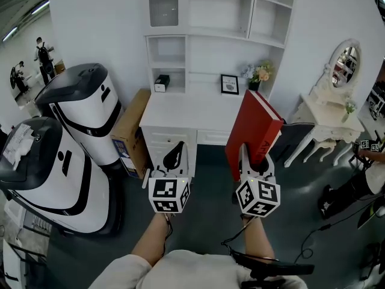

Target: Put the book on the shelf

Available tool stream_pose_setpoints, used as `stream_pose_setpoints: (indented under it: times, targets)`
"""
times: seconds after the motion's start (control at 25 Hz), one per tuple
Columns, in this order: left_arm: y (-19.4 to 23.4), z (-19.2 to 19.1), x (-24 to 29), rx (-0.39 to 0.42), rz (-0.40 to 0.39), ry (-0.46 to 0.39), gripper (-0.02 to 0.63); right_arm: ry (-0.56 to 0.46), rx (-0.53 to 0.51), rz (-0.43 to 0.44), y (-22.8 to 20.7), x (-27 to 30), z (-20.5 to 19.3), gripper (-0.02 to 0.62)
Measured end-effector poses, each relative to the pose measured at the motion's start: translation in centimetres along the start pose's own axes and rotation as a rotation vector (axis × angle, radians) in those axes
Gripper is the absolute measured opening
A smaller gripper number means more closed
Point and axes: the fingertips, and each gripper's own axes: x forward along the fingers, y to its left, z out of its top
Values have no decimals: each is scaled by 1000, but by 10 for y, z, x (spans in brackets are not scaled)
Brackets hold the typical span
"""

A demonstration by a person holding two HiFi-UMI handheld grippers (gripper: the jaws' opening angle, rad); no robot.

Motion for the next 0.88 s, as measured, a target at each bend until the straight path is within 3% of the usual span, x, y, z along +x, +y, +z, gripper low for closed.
stream_pose_setpoints:
  times: [0.44, 0.88]
  targets:
    - [16, -15, 26, -12, -6, 23, 8, 13, -9, -22, -13, 30, -7, 173]
    - [36, -15, 96, 13, 19, 10, 8, 4, -25, -1, -36, 103, -11, 173]
